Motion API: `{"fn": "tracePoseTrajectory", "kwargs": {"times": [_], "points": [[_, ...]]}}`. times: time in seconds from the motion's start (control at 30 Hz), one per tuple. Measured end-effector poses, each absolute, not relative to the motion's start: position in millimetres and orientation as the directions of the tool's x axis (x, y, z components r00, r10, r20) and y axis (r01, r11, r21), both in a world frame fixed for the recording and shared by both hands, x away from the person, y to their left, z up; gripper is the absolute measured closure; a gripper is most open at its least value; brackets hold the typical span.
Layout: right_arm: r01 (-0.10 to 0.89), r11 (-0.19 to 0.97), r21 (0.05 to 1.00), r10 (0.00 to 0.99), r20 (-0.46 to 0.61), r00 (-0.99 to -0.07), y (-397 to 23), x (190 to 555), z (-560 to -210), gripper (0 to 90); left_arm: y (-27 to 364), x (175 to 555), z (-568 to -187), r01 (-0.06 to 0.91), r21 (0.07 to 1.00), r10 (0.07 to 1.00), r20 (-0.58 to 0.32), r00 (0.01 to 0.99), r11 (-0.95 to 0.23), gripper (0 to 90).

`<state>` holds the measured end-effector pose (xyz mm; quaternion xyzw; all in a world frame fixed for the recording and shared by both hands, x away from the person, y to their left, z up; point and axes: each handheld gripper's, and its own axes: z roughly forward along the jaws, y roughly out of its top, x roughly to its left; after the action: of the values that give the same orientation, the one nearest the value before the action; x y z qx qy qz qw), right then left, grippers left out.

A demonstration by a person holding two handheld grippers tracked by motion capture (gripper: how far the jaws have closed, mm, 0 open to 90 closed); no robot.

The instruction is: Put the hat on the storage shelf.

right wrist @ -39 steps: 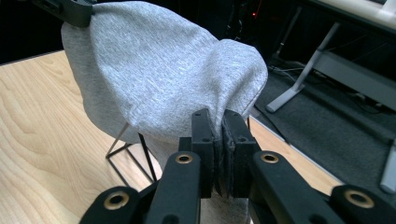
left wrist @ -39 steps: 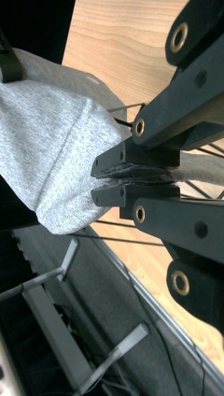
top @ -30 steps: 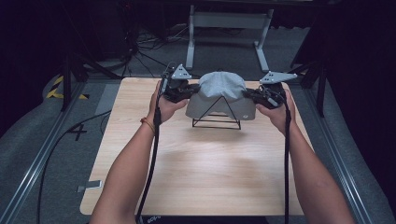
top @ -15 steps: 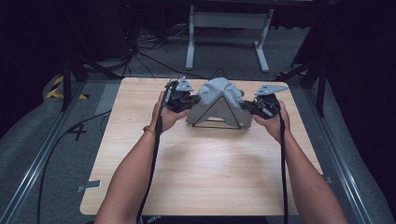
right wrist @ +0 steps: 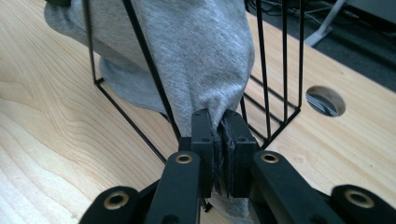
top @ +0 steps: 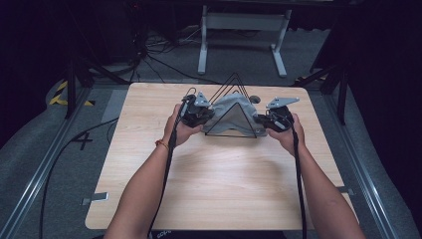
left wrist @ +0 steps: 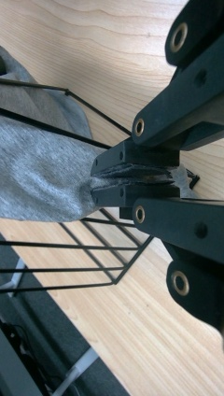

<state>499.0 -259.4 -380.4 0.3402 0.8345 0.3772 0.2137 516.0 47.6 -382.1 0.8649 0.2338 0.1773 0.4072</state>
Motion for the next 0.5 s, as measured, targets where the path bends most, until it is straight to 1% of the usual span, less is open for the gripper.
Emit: {"fn": "tracePoseTrajectory", "kwargs": {"times": [0.27, 0.5], "points": [[0.427, 0.476, 0.769, 0.739, -0.087, -0.668, -261.3, 501.9, -389.3, 84.8, 45.1, 516.5, -389.7, 0.268, 0.778, 0.549, 0.116, 0.828, -0.569, 84.6], [0.423, 0.480, 0.769, 0.743, -0.100, -0.662, -259.6, 500.3, -387.6, 84.6, 50.0, 516.3, -386.3, 0.264, 0.784, 0.553, 0.118, 0.825, -0.561, 84.4]]}}
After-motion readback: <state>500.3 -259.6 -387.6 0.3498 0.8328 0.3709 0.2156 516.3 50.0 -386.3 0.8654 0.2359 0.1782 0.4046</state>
